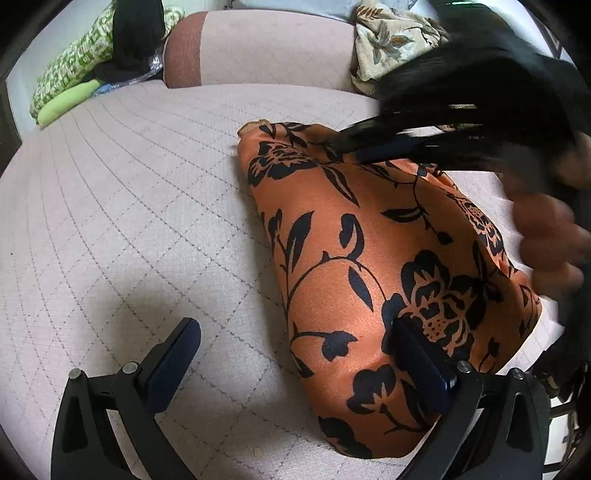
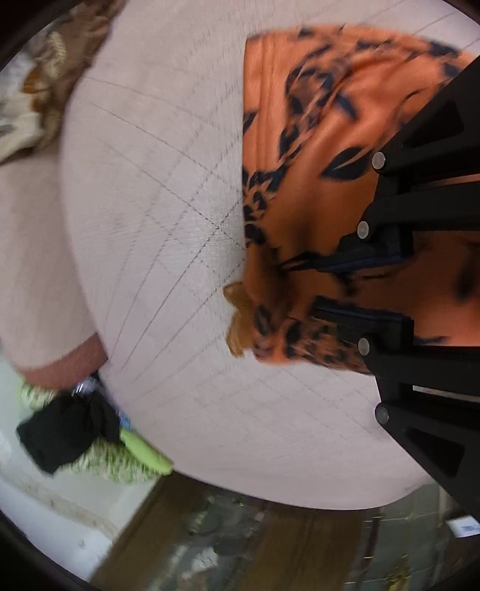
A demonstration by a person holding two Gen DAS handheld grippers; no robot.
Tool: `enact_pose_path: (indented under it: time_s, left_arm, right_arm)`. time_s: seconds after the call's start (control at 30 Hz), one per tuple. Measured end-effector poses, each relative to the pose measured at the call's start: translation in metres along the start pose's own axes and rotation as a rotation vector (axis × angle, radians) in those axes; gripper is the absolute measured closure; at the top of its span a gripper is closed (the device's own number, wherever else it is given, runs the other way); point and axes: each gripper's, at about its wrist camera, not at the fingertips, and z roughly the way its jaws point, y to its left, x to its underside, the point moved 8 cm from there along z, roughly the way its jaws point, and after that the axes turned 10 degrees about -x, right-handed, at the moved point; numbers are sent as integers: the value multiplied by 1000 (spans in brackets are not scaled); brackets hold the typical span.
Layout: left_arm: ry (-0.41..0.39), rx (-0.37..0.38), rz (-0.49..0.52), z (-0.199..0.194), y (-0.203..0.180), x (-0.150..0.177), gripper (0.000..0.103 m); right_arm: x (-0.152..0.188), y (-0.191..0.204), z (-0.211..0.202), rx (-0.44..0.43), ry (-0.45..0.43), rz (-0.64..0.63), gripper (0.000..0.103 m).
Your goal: Fold small clothes
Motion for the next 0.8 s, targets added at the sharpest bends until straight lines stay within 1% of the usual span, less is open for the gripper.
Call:
enact_pose_path:
  time_s: [0.07,0.1,0.17,0.27,0.33,0.4,0.43,0.47,0.5,0.57,0.63,0.7,0.8]
  left_arm:
    - [-11,-9,5,-4,0,4,0]
    - [-17,-13,5,-5,0,4,0]
    - [-23,-18,3,-6,1,5,0]
    - [-34,-26,5,-9,1,8,0]
    - [-47,-34,13,-15,1,11,0]
    - [-50,-37,18,-16,-1,12,0]
    - [-46,-36,25,-16,-2,13,0]
    - [-49,-37,26,-15,-1,12,0]
    - [-50,-37,29,-15,-1,13,0]
    - [-47,-35,26,-13,0,12,0]
    - [-41,-31,22,-10,0,10,0]
    - [-37,-31,22,-9,0,9,0]
    - [-39,-37,28,-9,-2,8,0]
  right_arm:
    - [10,4,-26,-11,-35,-20,82]
    - [18,4,-41,1,-52,-35,82]
    - [32,4,-60,26,-65,-54,82]
    - [52,-8,-77,66,-72,-56,81]
    - [73,-25,-82,117,-60,-29,81]
    - [100,-50,-75,162,-20,34,81]
    - [110,-57,-74,140,-41,53,80]
    - [116,-59,-78,111,-109,47,80]
    - [123,-60,-82,119,-131,31,80]
    - [135,-59,-87,170,-138,-6,80]
    - [146,-58,-89,185,-132,-15,80]
    - [152,-57,-89,176,-130,-4,80]
    - [151,-61,-87,148,-130,12,80]
